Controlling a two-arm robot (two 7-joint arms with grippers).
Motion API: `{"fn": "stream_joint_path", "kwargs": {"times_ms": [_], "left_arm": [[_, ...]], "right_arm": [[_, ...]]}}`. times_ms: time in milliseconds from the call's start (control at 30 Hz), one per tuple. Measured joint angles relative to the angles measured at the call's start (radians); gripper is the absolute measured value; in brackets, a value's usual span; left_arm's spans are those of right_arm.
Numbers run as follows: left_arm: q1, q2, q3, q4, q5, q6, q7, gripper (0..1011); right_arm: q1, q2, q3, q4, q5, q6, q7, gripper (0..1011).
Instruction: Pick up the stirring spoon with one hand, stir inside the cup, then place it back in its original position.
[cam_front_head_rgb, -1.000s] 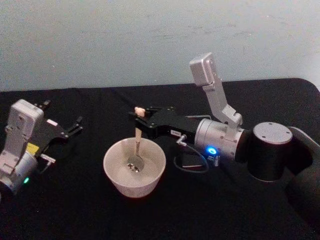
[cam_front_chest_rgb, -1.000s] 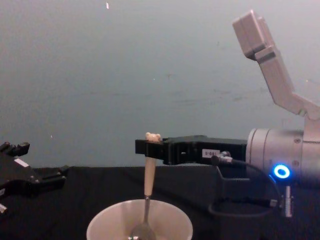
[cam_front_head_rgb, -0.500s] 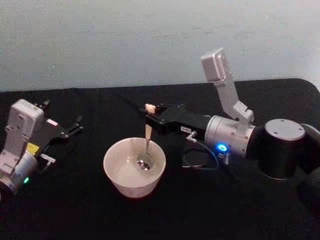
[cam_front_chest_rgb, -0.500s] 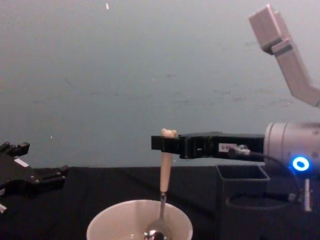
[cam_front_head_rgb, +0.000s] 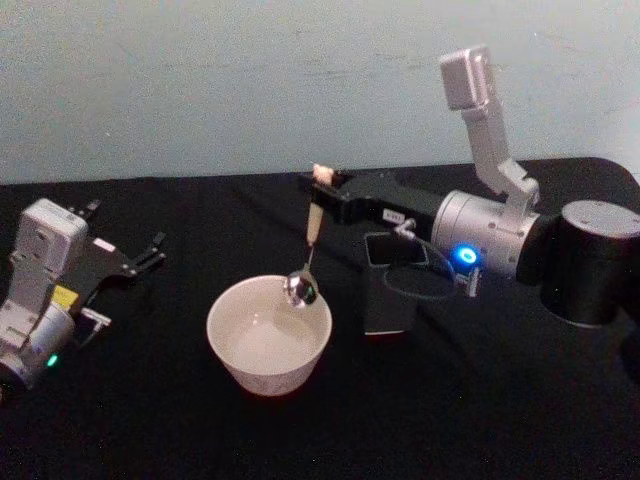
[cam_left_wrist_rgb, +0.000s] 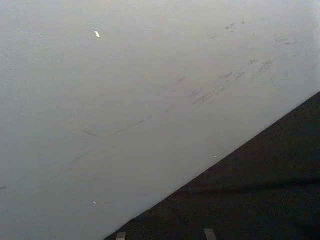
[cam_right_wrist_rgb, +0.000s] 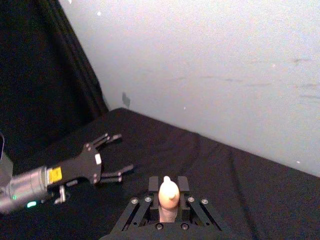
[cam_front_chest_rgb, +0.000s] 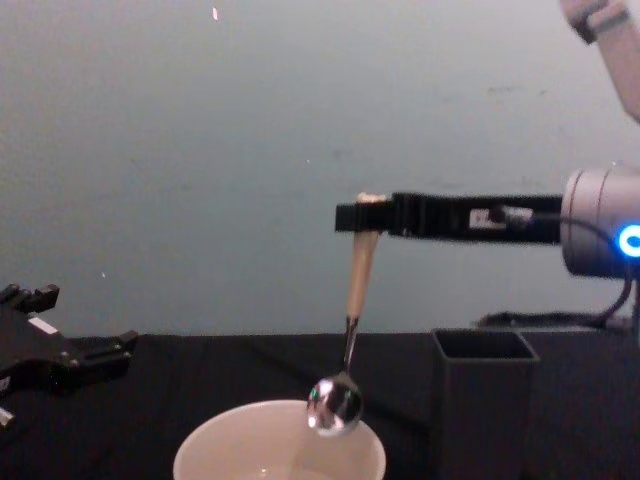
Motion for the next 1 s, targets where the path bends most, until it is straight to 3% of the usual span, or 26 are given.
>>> {"fn": "stream_joint_path", "kwargs": {"times_ms": [500, 1000], "left_arm": [[0.000, 0.000, 0.000, 0.000, 0.000, 0.000, 0.000, 1002], [0.000, 0.000, 0.000, 0.000, 0.000, 0.000, 0.000, 1001]], "right_arm": [[0.004, 0.021, 0.083, -0.040, 0.099, 0.019, -0.084, 225], [-0.042, 0.096, 0.156, -0.090, 0.208, 0.019, -0.089, 225]]}}
